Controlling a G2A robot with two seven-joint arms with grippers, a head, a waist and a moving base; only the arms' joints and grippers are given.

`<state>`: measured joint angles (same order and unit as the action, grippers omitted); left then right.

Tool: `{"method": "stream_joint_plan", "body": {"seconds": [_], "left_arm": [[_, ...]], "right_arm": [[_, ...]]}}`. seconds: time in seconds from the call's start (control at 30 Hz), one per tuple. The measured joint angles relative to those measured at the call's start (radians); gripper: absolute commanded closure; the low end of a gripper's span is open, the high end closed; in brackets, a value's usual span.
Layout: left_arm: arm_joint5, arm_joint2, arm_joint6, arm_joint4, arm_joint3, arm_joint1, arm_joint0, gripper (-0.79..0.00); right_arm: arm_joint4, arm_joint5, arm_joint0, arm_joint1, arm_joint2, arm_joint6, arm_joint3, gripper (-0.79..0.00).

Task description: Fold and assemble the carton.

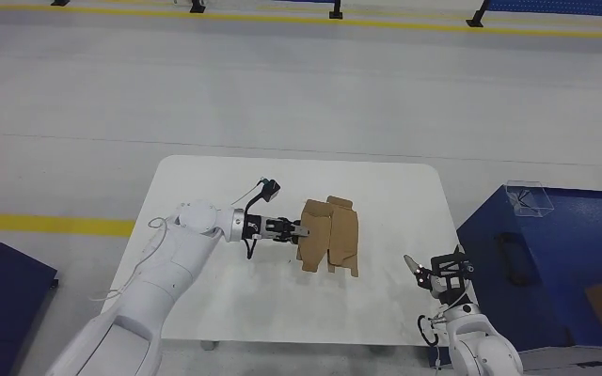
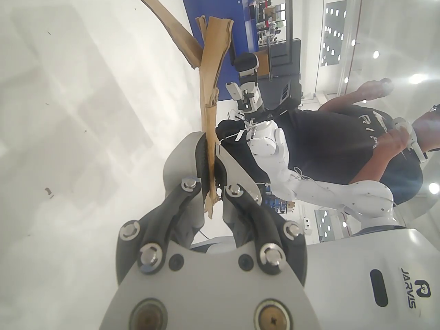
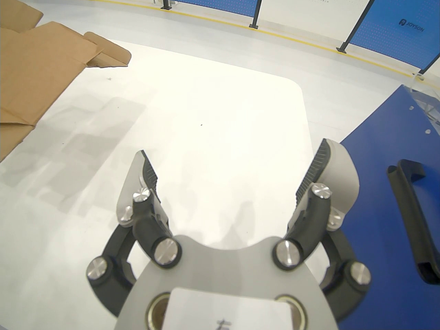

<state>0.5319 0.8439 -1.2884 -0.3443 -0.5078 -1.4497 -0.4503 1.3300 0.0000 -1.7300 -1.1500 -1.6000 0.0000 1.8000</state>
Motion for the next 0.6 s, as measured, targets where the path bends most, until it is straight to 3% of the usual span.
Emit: {"method": "stream_joint_plan", "body": {"seconds": [0.5, 0.6], "left_arm": [[-0.001, -0.001, 0.016, 0.013, -0.017, 0.002, -0.01, 0.0], [-0.01, 0.006, 0.039, 0.038, -0.073, 0.013, -0.041, 0.0]], "right_arm": [[-0.005, -0.001, 0.002, 0.0, -0.003, 0.004, 0.002, -0.785], [-0.129, -0.044, 0.027, -0.002, -0.05, 0.076, 0.032, -0.785]]}}
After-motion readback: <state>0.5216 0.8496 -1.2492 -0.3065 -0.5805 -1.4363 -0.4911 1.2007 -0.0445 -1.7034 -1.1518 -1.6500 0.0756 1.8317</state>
